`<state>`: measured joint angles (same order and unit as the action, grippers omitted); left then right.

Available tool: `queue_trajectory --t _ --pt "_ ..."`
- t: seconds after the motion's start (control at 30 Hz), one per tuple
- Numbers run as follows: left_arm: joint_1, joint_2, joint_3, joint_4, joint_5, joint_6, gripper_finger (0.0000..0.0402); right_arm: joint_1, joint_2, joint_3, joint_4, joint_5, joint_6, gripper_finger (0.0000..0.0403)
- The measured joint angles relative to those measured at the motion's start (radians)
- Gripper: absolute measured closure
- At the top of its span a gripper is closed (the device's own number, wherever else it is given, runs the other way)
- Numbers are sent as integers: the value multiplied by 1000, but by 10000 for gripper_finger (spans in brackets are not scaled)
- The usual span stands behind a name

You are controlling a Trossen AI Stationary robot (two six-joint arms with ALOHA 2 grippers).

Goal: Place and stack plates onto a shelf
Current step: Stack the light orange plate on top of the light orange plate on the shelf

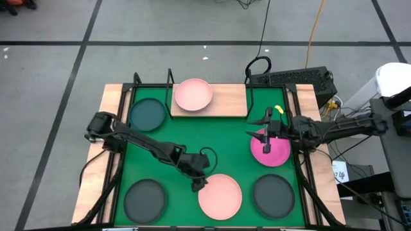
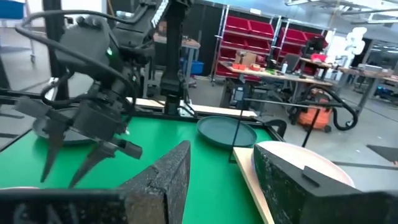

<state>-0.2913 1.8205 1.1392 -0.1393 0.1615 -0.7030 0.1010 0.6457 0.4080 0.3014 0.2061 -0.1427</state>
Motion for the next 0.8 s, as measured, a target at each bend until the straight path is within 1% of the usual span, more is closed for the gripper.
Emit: queue_trajectory --t 0.13,0.27,0.53,0.6,0.73,0.8 --pt "9 36 1 -34 5 -13 229 23 -8 0 0 2 -38 243" --pt "26 51 0 -78 6 -68 229 40 -19 -1 -1 3 -51 243" --pt "25 100 0 -50 18 -126 229 68 -45 -1 6 5 -36 243" --pt "22 122 0 -14 21 -150 229 79 -58 -1 14 4 -23 243" --pt "20 129 1 -11 18 -145 229 99 -80 -1 25 3 -19 243" --pt "20 129 2 -22 14 -133 238 109 -87 -1 24 4 -19 243"
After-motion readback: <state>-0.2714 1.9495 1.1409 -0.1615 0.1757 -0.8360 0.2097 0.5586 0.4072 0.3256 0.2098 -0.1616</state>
